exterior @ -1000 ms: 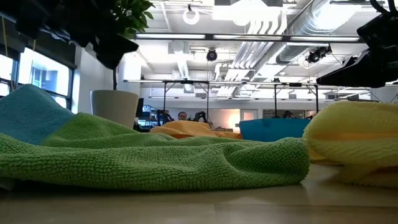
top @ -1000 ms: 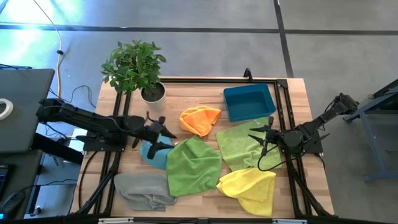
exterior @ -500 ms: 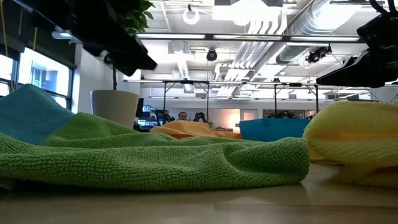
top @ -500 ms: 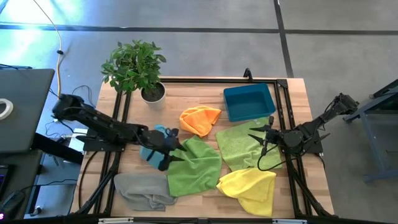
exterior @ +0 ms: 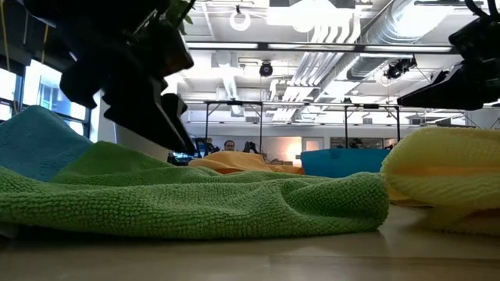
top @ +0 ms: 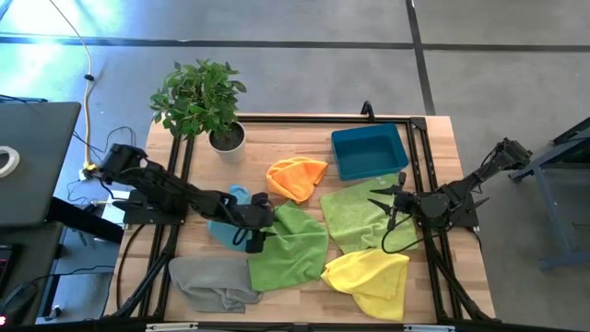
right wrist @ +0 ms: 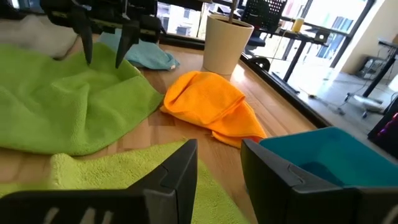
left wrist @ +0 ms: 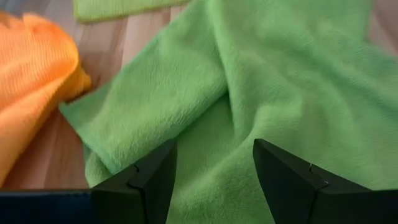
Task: Fold microfiber towels
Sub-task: Move the light green microfiber cloth to the middle right of the table
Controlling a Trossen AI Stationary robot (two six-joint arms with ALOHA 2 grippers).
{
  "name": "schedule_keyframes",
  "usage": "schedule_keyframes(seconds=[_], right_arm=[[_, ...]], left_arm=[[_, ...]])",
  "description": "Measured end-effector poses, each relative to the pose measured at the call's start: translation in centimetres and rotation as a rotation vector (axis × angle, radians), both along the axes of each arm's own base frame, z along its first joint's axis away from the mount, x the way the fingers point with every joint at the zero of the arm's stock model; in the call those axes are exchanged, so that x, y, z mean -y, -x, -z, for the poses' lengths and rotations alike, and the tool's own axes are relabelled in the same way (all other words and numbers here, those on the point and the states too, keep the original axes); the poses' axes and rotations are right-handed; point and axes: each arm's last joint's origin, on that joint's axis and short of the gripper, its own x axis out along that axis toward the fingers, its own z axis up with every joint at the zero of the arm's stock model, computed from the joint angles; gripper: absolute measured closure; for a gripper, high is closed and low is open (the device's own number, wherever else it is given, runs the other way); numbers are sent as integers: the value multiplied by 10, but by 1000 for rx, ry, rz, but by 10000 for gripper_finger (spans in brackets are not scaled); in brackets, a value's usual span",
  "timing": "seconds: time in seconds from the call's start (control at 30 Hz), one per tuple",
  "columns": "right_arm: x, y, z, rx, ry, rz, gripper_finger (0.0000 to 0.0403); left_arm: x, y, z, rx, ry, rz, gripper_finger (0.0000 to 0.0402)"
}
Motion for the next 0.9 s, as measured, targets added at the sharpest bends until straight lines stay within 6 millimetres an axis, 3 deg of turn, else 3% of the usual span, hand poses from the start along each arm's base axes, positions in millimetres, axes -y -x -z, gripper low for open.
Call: schedule_keyframes(seconds=[0.43, 0.6, 0.9], right_arm=[[0, 0, 0, -77, 244, -48, 287], [0, 0, 0, -73, 231, -47, 287], [-1, 0, 0, -16, 35, -32, 287]], left_arm=[[-2, 8, 7, -100, -25, -46, 199], [-2, 8, 7, -102, -20, -52, 199], [-4, 8, 7, -95, -48, -89, 199]])
